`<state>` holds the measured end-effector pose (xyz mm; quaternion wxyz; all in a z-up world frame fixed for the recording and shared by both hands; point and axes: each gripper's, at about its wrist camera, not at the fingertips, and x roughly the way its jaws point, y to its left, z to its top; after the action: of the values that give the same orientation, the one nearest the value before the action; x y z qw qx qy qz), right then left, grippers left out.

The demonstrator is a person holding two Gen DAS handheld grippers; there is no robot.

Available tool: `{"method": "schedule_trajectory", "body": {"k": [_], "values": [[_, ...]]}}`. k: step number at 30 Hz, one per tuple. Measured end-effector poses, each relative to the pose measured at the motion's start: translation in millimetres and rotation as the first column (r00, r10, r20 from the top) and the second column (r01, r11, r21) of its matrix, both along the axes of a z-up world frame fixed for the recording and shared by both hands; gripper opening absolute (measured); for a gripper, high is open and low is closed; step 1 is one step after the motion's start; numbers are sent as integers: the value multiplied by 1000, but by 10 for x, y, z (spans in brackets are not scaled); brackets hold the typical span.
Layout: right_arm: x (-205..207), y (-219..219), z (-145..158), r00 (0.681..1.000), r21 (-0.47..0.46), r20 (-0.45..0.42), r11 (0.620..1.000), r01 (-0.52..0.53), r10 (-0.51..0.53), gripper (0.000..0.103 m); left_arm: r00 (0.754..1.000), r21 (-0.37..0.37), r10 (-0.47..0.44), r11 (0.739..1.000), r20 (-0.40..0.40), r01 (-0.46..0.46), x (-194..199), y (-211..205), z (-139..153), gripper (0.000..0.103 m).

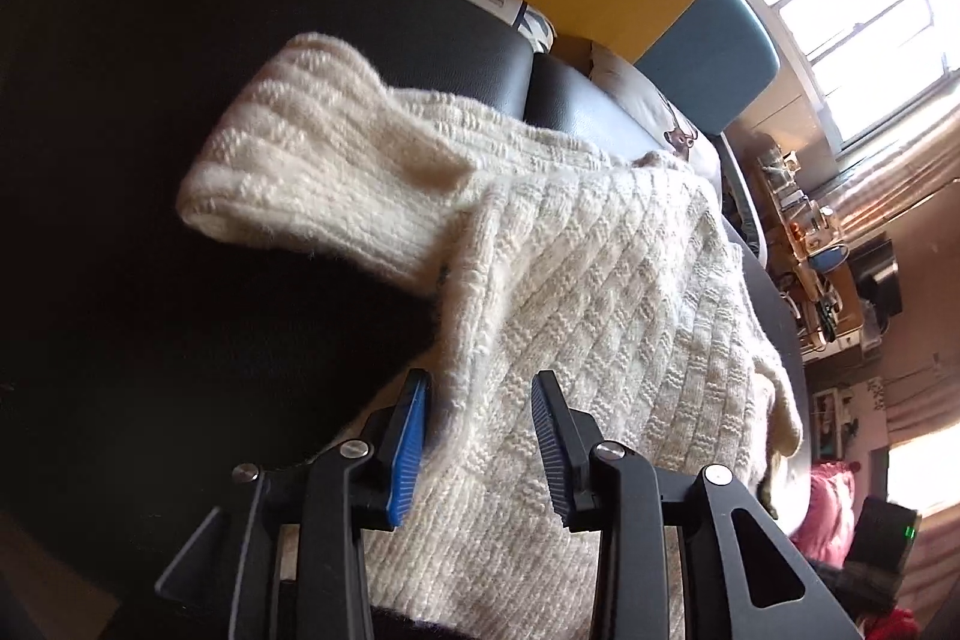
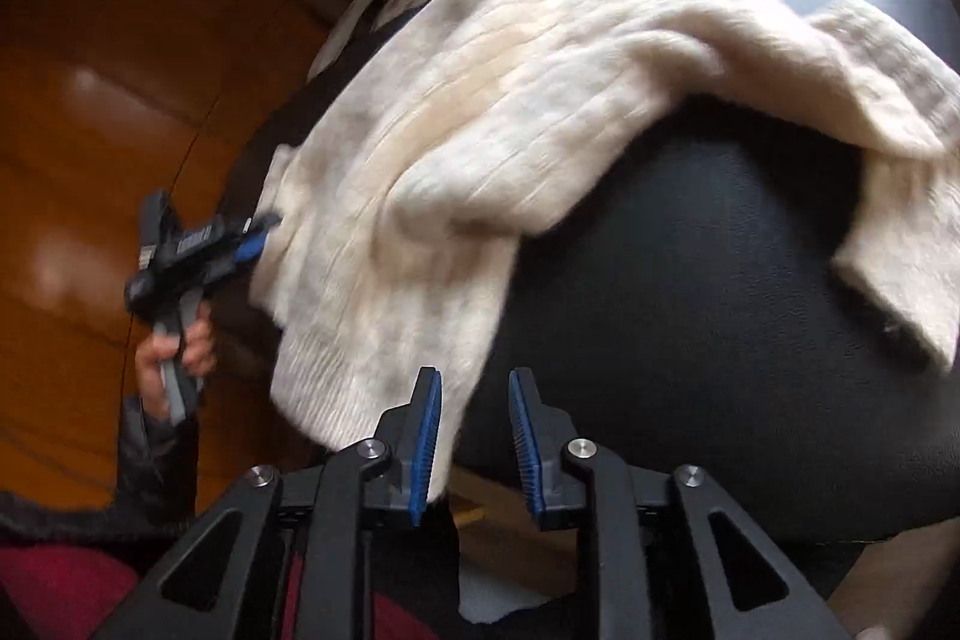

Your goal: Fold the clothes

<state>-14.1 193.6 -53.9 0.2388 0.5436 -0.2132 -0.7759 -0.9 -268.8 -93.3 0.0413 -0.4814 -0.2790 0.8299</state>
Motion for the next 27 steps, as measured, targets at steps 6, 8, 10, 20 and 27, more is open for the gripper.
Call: {"method": "schedule_trajectory", "body": {"k": [6, 8, 10, 20, 27], "values": [[-750, 398, -89, 962, -23, -52, 964, 266, -267, 32, 990, 0, -142, 990, 6, 142, 57, 338, -15, 36], [-1022, 396, -140, 958, 45, -88, 960, 278, -273, 32, 977, 5, -212, 977, 20, 212, 84, 500, -55, 36], [-1276, 506, -261, 947, 146, -95, 936, 320, -308, 30, 958, 31, -283, 959, 48, 282, 139, 664, -127, 36], [-1621, 794, -108, 942, 408, -203, 851, 331, -268, 29, 988, -15, -138, 990, -69, 137, -124, -111, 538, 42], [-1379, -242, 203, 964, 361, -266, 929, 76, 25, 33, 957, -227, 283, 938, 59, -263, -637, -1330, 512, 42]]}}
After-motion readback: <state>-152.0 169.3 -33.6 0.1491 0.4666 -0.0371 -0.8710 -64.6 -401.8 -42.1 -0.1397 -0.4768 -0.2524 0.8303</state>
